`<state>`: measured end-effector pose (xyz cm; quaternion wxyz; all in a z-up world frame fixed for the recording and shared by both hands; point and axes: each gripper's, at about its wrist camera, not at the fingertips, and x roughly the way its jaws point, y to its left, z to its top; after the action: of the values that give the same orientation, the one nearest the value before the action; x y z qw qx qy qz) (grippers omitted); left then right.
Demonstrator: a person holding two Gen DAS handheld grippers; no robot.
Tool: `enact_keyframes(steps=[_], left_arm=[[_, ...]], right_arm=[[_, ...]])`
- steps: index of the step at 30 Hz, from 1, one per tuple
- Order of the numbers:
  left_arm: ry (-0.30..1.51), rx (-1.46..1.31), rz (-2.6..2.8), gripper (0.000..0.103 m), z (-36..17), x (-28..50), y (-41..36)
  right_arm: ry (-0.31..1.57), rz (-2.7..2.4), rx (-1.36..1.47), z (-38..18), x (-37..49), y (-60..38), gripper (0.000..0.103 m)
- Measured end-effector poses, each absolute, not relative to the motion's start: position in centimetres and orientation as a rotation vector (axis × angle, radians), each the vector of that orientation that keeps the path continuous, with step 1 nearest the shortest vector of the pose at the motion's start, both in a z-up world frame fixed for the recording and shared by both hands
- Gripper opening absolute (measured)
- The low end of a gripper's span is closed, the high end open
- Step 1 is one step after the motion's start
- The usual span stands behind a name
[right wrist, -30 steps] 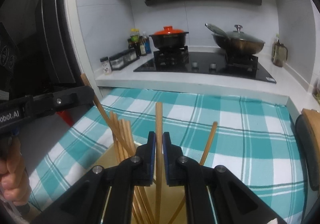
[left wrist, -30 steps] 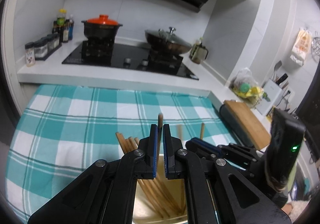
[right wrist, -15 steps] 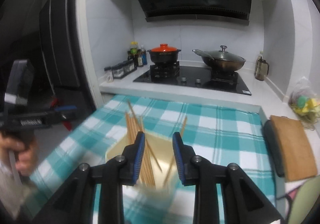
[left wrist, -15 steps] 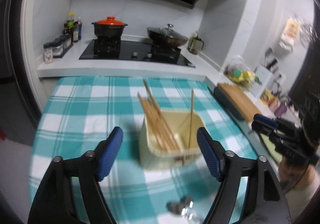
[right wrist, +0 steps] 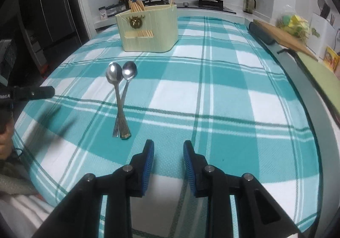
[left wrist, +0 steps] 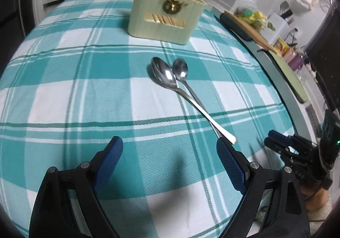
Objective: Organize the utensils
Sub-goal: 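Move both tools back toward the two steel spoons, then close the left tool on the larger steel spoon while the right tool grasps the smaller spoon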
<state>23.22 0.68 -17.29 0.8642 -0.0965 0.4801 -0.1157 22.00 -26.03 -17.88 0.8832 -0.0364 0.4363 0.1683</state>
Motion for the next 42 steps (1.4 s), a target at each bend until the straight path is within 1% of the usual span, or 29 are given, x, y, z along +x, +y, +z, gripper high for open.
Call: enact_keyframes(steps=[4,9,12,14,16,17,18,20,23,30,35,36,37,40,42], left_arm=[[1.014,-0.194,-0.200,0.091,-17.7,23.6,-0.1],[0.978,-0.209,-0.156,0.091,-17.0,22.6,1.6],[0.969,-0.210,-0.119,0.091,-17.0,22.0,2.7],[0.965,-0.221,-0.097,0.091,-17.1,21.7,3.5],[0.962,-0.236,-0.078,0.091,-17.2,21.6,4.3],[0.960,-0.242,-0.069,0.091,-17.2,21.6,4.7],[0.958,-0.245,-0.061,0.091,-17.2,21.6,5.0],[0.958,-0.254,-0.059,0.091,-17.4,21.8,5.3],[0.975,-0.253,-0.090,0.091,-17.9,22.8,4.3],[0.954,-0.158,-0.150,0.091,-18.2,26.4,-0.8],[0.960,0.060,-0.068,0.091,-20.6,29.3,-4.7],[0.964,0.083,-0.041,0.089,-21.2,29.6,-4.7],[0.972,0.090,-0.024,0.089,-21.6,29.8,-4.4],[0.939,0.061,-0.005,0.088,-21.7,29.8,-3.2],[0.928,0.074,0.015,0.086,-21.6,29.7,-2.7]], right_arm=[[0.914,0.399,-0.086,-18.7,22.4,-25.0,0.029],[0.963,0.379,-0.080,-20.3,24.6,-23.6,0.029],[0.986,0.396,-0.147,-21.3,25.1,-21.8,0.030],[0.969,0.406,-0.204,-21.3,25.1,-20.3,0.031],[0.958,0.568,-0.137,-20.5,24.4,-18.9,0.031],[0.944,0.683,-0.082,-19.8,23.8,-18.5,0.027],[0.916,0.747,-0.046,-19.1,23.1,-18.2,0.026],[0.873,0.737,-0.054,-18.2,22.3,-18.3,0.028],[0.882,0.615,-0.103,-18.9,22.2,-19.1,0.028],[0.857,0.480,-0.038,-19.4,21.1,-21.4,0.029],[0.853,0.442,-0.006,-19.3,21.5,-22.0,0.029],[0.845,0.435,-0.009,-19.2,21.5,-22.1,0.029],[0.835,0.430,-0.009,-18.9,21.5,-22.3,0.029],[0.825,0.418,-0.011,-18.8,21.4,-22.7,0.031],[0.827,0.409,-0.018,-19.0,21.5,-22.9,0.031]])
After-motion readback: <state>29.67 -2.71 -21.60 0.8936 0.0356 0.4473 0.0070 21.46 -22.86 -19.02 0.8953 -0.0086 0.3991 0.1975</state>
